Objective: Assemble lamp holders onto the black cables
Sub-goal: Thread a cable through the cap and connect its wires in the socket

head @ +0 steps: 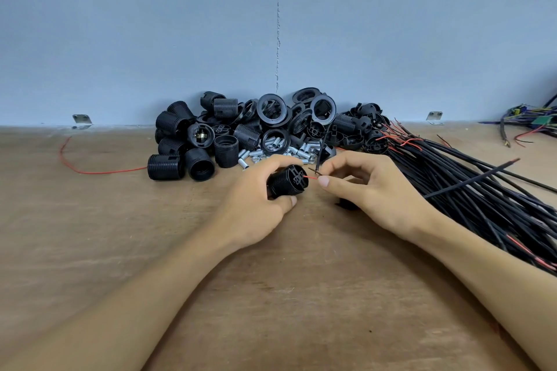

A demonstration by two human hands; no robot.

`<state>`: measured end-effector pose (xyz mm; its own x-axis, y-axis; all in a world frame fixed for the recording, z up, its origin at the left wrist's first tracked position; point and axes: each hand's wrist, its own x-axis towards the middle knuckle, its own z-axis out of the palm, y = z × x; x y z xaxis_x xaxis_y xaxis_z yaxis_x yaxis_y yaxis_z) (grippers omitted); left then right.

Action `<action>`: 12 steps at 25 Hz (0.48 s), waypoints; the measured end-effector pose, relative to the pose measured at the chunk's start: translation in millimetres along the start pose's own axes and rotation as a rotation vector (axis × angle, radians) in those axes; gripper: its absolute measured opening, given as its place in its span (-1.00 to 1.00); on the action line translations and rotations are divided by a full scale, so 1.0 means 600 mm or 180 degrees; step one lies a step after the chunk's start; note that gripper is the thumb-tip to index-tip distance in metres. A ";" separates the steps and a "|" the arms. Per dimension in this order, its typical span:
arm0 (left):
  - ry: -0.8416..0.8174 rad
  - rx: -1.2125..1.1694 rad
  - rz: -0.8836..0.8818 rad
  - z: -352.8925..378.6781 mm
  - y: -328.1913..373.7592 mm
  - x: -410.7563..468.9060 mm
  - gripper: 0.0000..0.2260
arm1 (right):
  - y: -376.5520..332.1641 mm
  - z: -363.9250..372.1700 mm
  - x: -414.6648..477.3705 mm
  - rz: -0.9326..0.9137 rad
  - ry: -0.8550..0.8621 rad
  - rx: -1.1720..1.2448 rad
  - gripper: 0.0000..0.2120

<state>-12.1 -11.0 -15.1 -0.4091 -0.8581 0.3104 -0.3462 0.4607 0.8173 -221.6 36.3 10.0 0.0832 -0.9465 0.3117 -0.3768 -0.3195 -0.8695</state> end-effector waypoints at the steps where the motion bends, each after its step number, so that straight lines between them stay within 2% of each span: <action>1: 0.0022 -0.0007 -0.0010 0.000 0.001 0.000 -0.52 | -0.001 0.001 0.000 -0.0038 0.0006 0.0016 -0.99; 7: 0.0158 0.0074 0.0027 0.003 0.000 0.000 -0.49 | -0.007 0.005 -0.002 -0.0171 -0.0142 -0.0050 -0.95; 12: 0.0128 0.0060 0.0131 0.004 0.005 -0.003 -0.51 | -0.007 0.013 -0.007 -0.0227 -0.0059 -0.0144 -0.88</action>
<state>-14.3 -7.4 -14.5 -0.3892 -0.8466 0.3630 -0.3459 0.4996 0.7942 -212.9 41.4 9.4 0.1284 -0.9222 0.3647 -0.4104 -0.3842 -0.8270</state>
